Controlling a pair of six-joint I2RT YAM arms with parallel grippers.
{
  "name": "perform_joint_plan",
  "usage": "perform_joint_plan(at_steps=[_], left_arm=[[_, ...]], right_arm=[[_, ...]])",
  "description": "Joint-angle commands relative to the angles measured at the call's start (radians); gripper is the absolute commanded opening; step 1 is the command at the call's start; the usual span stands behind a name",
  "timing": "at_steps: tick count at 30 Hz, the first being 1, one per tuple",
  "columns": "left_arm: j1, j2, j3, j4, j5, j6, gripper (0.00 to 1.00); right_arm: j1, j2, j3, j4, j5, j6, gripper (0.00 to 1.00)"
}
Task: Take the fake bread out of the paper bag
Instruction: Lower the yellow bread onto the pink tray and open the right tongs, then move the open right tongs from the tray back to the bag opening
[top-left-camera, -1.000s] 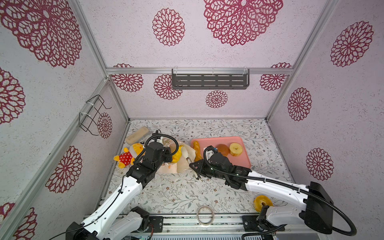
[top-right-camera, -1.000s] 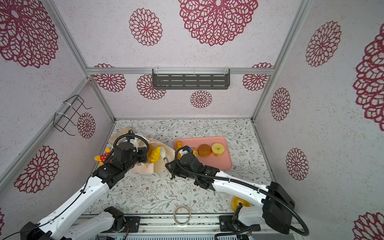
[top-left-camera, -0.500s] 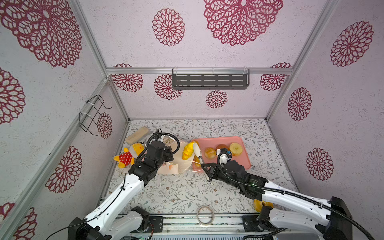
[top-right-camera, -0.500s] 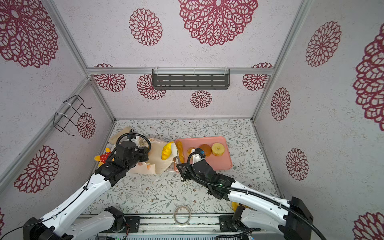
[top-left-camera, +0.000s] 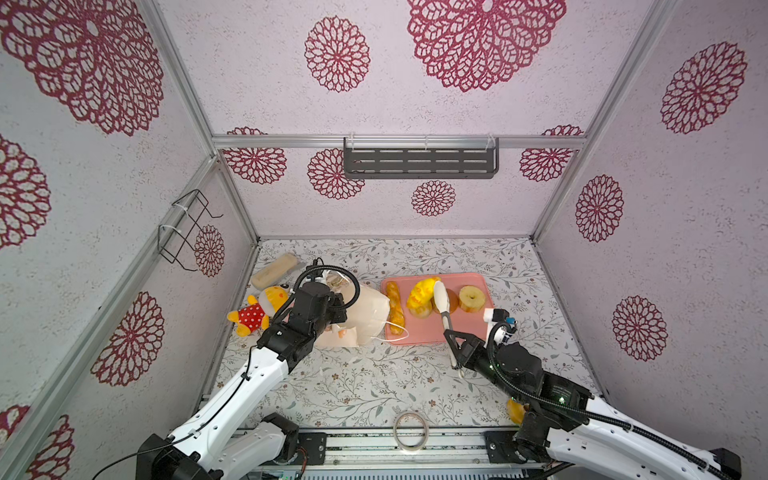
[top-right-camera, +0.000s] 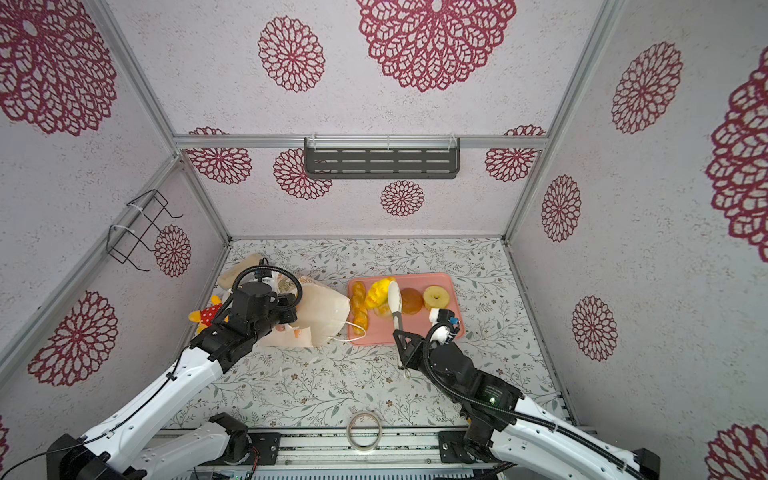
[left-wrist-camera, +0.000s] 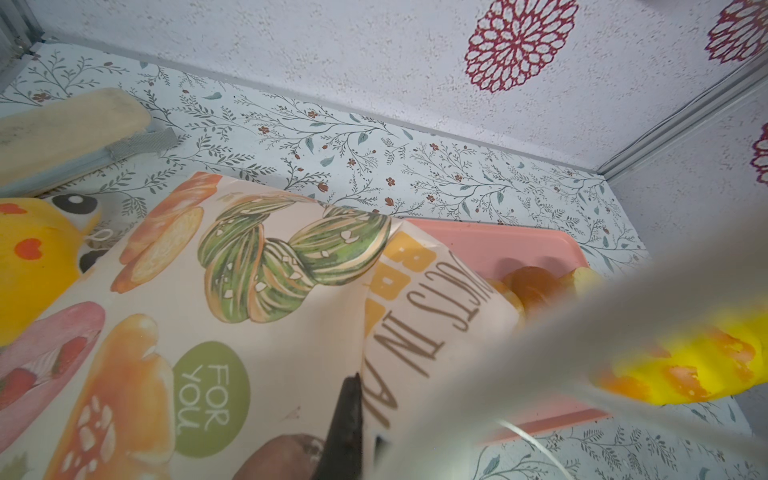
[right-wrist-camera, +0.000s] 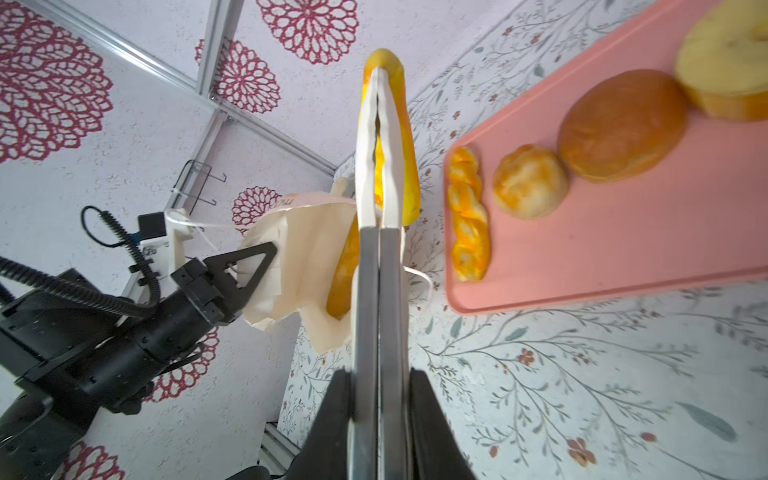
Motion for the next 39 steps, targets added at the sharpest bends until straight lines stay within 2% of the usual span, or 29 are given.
perform_joint_plan(at_steps=[1, 4, 9, 18, 23, 29, 31, 35, 39], left_arm=[[-0.004, -0.007, 0.018, -0.011, -0.016, 0.002, 0.00], [-0.004, -0.007, 0.017, -0.012, -0.015, 0.000, 0.00], [-0.005, -0.009, 0.020, -0.015, -0.015, 0.000, 0.00], [-0.005, -0.017, 0.020, -0.024, -0.014, 0.002, 0.00], [-0.004, -0.025, 0.016, -0.026, -0.016, 0.005, 0.00], [-0.004, -0.037, 0.005, -0.023, -0.023, 0.008, 0.00], [-0.003, -0.038, 0.002, -0.021, -0.022, 0.009, 0.00], [-0.004, -0.039, -0.003, -0.016, -0.019, 0.005, 0.00], [-0.003, -0.040, -0.005, -0.014, -0.016, 0.003, 0.00]], right_arm=[[0.004, -0.094, -0.043, -0.085, 0.107, 0.086, 0.00], [0.004, -0.143, -0.076, -0.147, 0.122, 0.143, 0.00], [0.004, -0.131, -0.104, -0.202, 0.116, 0.235, 0.00], [0.004, -0.068, -0.187, -0.124, 0.085, 0.389, 0.00], [0.003, -0.020, -0.195, -0.096, 0.066, 0.414, 0.00], [0.001, -0.024, -0.176, -0.176, 0.050, 0.446, 0.33], [-0.003, -0.030, -0.159, -0.223, 0.048, 0.448, 0.40], [-0.018, -0.037, -0.125, -0.305, 0.044, 0.439, 0.48], [-0.053, -0.043, -0.115, -0.323, 0.007, 0.415, 0.50]])
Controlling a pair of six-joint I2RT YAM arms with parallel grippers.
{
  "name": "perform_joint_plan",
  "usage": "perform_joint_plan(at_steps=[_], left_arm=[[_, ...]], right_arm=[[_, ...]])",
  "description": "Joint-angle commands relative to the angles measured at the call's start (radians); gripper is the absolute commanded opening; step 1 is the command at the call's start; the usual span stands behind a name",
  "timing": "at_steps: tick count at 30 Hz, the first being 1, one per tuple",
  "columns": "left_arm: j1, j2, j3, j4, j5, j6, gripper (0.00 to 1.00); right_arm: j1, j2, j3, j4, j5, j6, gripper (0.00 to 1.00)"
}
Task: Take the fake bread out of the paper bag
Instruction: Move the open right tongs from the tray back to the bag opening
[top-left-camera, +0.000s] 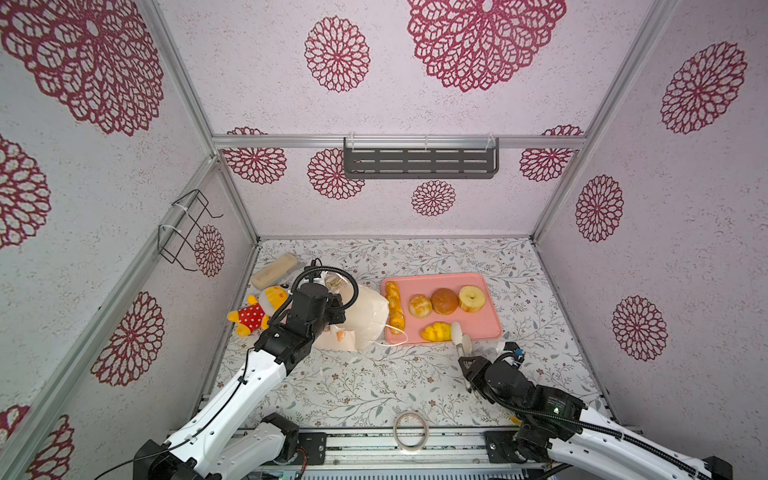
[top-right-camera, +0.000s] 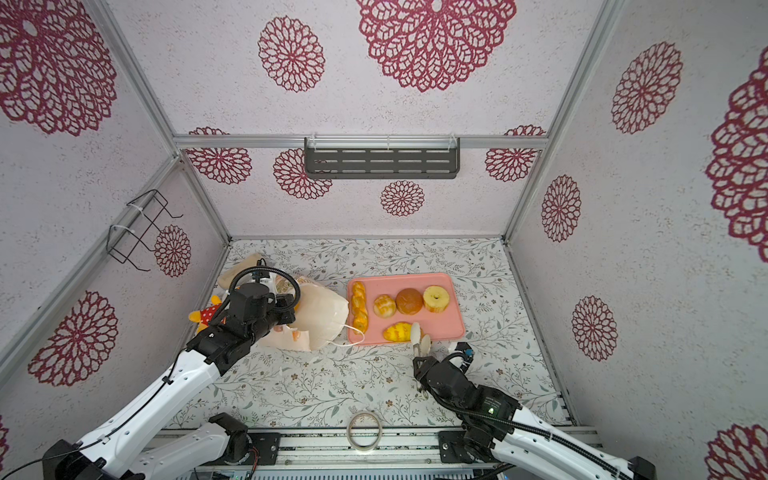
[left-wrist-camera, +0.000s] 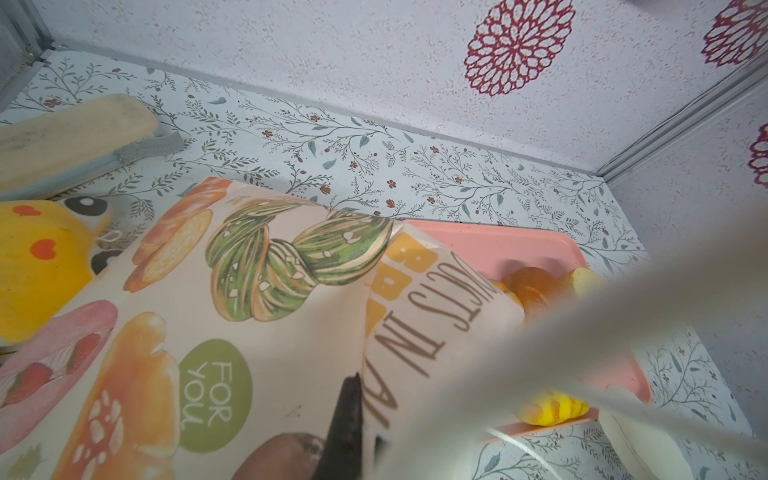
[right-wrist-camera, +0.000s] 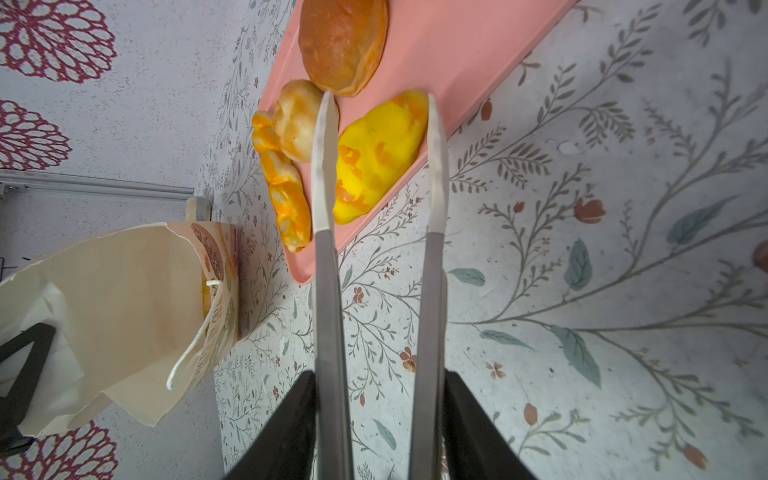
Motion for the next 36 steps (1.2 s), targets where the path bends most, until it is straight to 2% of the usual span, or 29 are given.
perform_joint_plan(at_steps=[1, 4, 7, 9, 14, 18, 20, 29, 36], left_arm=[[-0.004, -0.016, -0.004, 0.000, -0.011, -0.002, 0.00], [-0.004, -0.021, -0.004, 0.000, -0.010, 0.005, 0.00], [-0.003, -0.027, -0.004, 0.006, 0.009, 0.027, 0.00], [-0.005, -0.031, -0.004, 0.012, 0.031, 0.051, 0.00], [-0.005, -0.040, -0.001, 0.002, 0.069, 0.092, 0.00], [-0.004, -0.055, -0.007, 0.000, 0.078, 0.096, 0.00], [-0.006, -0.059, -0.008, -0.007, 0.068, 0.099, 0.00], [-0.004, -0.057, -0.005, -0.018, 0.053, 0.138, 0.00], [-0.005, -0.081, -0.022, 0.001, 0.099, 0.155, 0.00]], right_arm=[[-0.032, -0.008, 0.044, -0.047, -0.008, 0.001, 0.50], [-0.064, 0.008, 0.073, -0.066, -0.036, -0.038, 0.51], [-0.097, 0.050, 0.139, -0.086, -0.061, -0.130, 0.52], [-0.121, 0.091, 0.194, -0.058, -0.101, -0.246, 0.52], [-0.152, 0.273, 0.403, 0.024, -0.302, -0.582, 0.50], [-0.151, 0.403, 0.576, -0.010, -0.441, -0.722, 0.48], [-0.131, 0.431, 0.614, 0.007, -0.483, -0.717, 0.47], [0.065, 0.537, 0.671, 0.116, -0.536, -0.651, 0.49], [0.100, 0.621, 0.651, 0.224, -0.536, -0.575, 0.51]])
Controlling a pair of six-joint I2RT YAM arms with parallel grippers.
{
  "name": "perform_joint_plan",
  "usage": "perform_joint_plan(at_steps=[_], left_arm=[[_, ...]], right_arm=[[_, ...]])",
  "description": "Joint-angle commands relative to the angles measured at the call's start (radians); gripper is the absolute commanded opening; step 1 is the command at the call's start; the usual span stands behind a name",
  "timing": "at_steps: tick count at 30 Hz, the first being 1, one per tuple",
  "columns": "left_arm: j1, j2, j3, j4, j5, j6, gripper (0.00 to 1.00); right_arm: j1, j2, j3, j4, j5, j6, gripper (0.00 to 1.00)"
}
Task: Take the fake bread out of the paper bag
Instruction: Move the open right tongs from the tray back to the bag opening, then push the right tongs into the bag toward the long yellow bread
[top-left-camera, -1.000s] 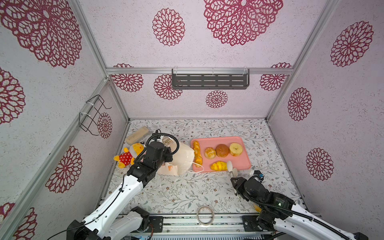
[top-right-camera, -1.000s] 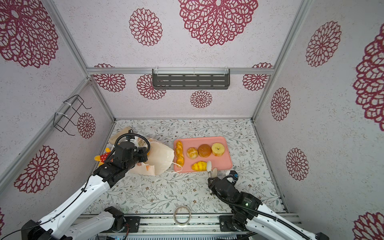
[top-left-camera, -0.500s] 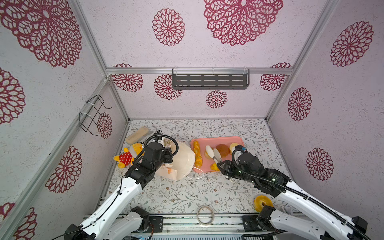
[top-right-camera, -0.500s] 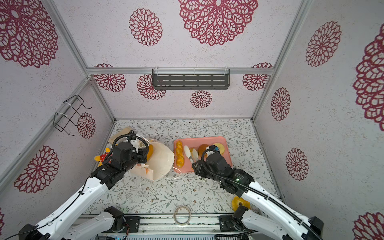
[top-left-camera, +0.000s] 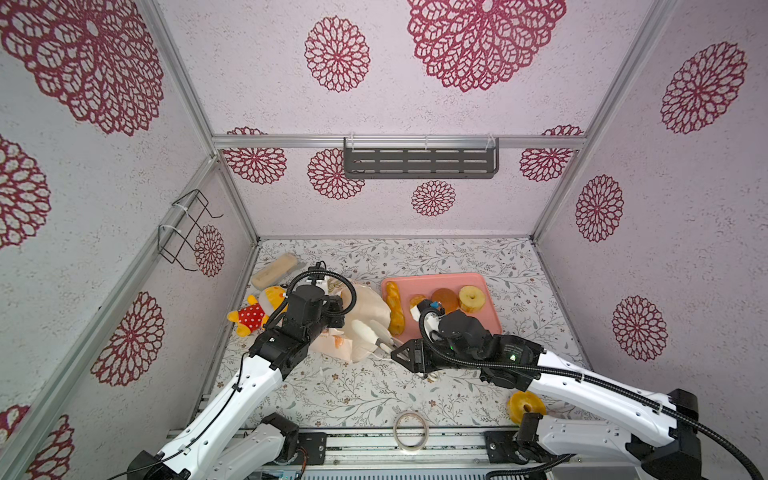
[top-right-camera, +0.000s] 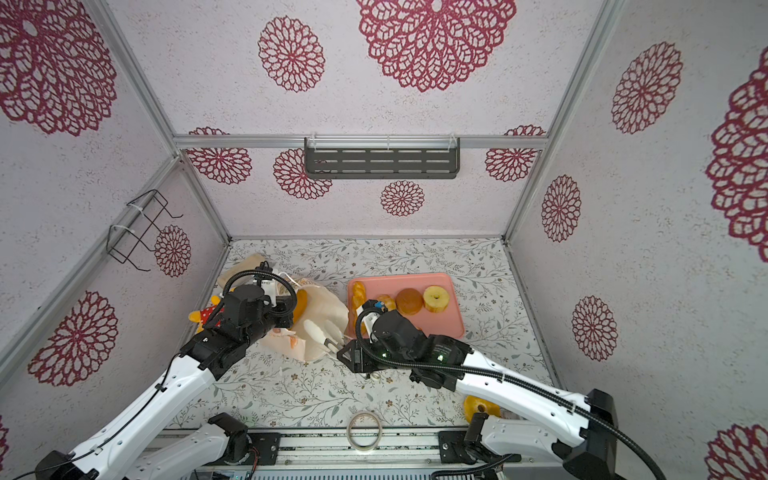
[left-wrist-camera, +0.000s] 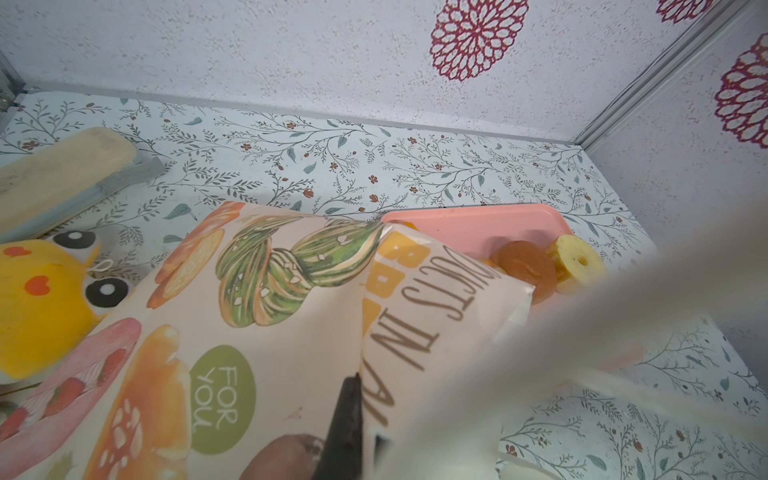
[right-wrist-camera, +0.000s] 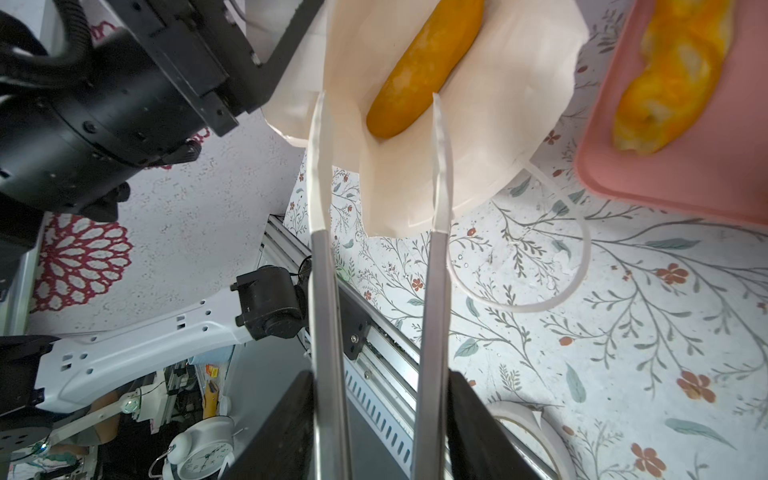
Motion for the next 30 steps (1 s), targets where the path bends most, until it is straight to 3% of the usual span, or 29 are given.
perform_joint_plan(at_steps=[1, 11, 22, 30], left_arm=[[-0.005, -0.040, -0.023, 0.021, 0.045, 0.027, 0.00], [-0.006, -0.075, -0.017, 0.017, 0.101, 0.062, 0.00], [-0.006, -0.044, 0.017, 0.015, 0.111, 0.058, 0.00], [-0.013, -0.027, 0.032, 0.017, 0.115, 0.059, 0.00]], right_arm=[[0.005, 0.008, 0.006, 0.122, 0.000, 0.052, 0.51], [-0.071, 0.161, -0.054, 0.384, -0.034, 0.172, 0.53], [-0.104, 0.350, -0.006, 0.517, 0.012, 0.290, 0.54], [-0.108, 0.494, 0.073, 0.604, -0.013, 0.299, 0.52]])
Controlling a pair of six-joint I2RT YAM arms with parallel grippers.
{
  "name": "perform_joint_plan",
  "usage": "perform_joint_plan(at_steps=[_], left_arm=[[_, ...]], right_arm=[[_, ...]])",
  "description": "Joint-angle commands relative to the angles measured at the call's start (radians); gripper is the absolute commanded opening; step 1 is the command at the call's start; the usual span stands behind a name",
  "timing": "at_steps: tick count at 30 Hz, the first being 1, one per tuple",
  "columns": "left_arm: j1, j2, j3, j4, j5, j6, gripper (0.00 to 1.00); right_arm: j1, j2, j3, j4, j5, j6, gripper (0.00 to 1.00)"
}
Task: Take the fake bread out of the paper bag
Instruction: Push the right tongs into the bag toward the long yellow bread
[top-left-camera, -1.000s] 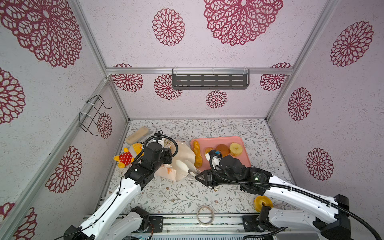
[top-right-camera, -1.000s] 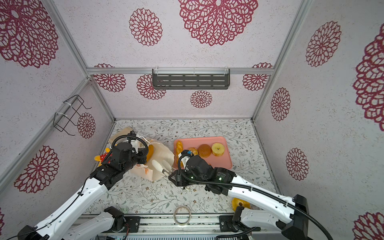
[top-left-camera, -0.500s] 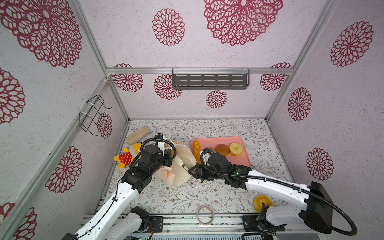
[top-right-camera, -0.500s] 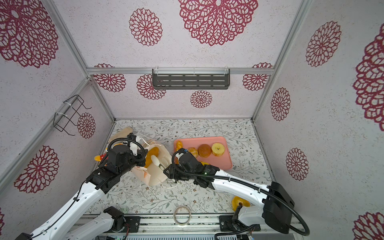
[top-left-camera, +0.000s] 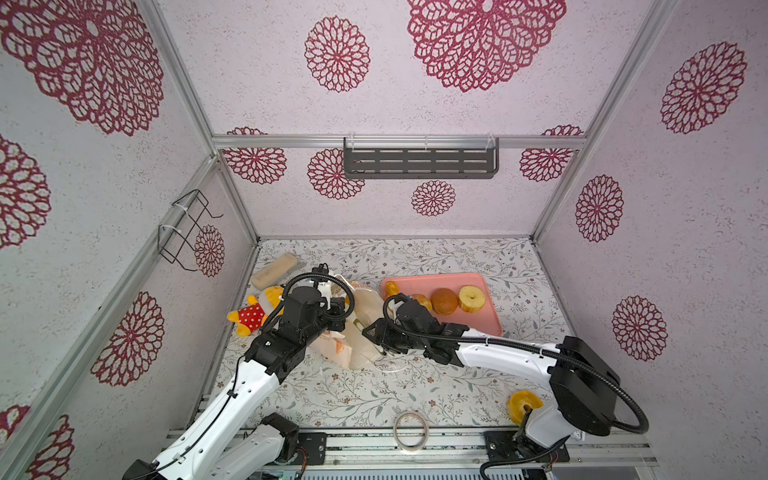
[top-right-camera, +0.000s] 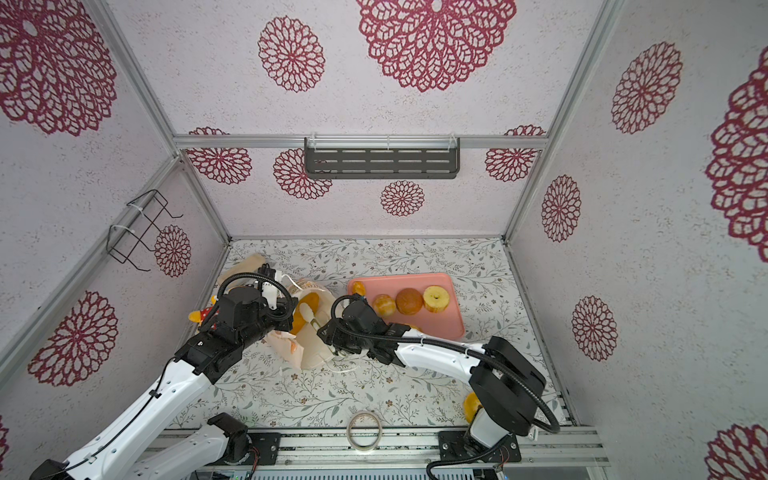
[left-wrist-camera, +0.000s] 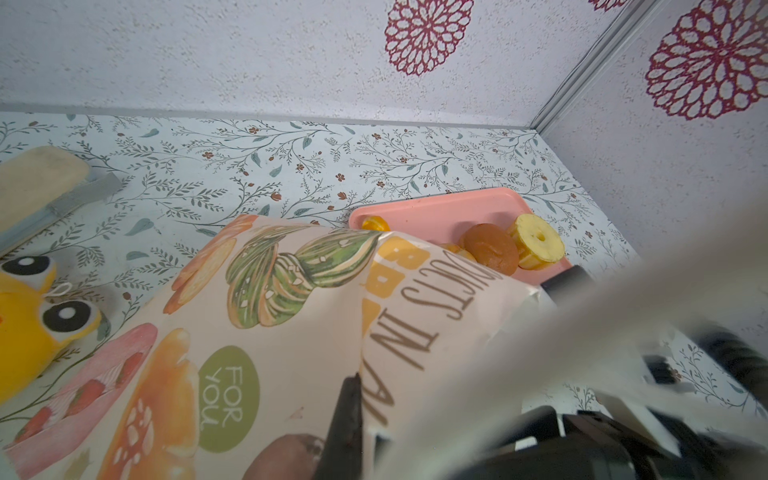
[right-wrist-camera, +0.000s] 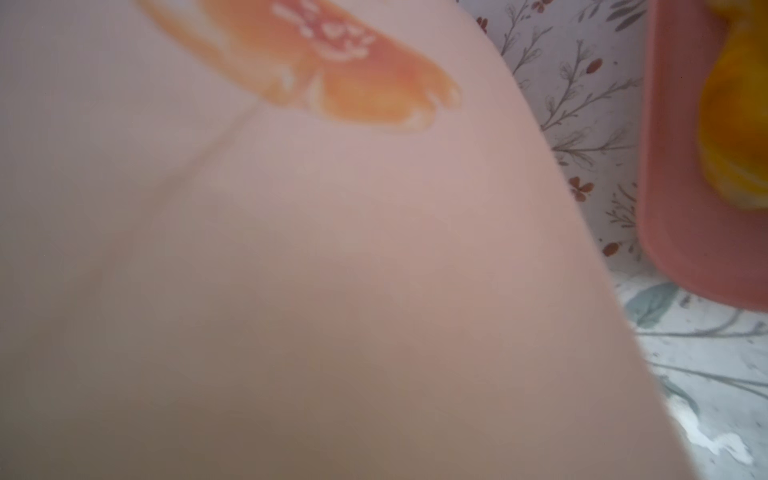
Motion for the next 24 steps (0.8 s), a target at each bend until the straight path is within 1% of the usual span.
perform_joint_plan(at_steps=[1, 4, 8, 10, 14, 20, 24], left_arm=[[-0.012, 0.005, 0.030, 0.021, 0.014, 0.010, 0.00], [-0.012, 0.004, 0.026, 0.024, 0.014, 0.010, 0.00], [-0.013, 0.005, 0.021, 0.029, 0.014, 0.007, 0.00], [-0.014, 0.006, 0.019, 0.030, 0.015, 0.007, 0.00], [-0.015, 0.010, 0.016, 0.042, 0.015, 0.001, 0.00], [-0.022, 0.019, 0.020, 0.053, 0.018, -0.004, 0.00], [-0.024, 0.021, 0.021, 0.052, 0.018, 0.000, 0.00]], right_arm=[[-0.008, 0.022, 0.067, 0.112, -0.010, 0.024, 0.51], [-0.014, 0.057, 0.103, 0.090, -0.008, 0.028, 0.50], [-0.017, 0.082, 0.142, 0.008, 0.014, 0.026, 0.50], [-0.017, 0.087, 0.165, -0.062, 0.044, 0.022, 0.50], [-0.017, 0.103, 0.184, -0.125, 0.071, 0.044, 0.48], [-0.017, 0.174, 0.198, -0.067, 0.036, 0.080, 0.48], [-0.017, 0.227, 0.213, 0.012, 0.001, 0.099, 0.46]])
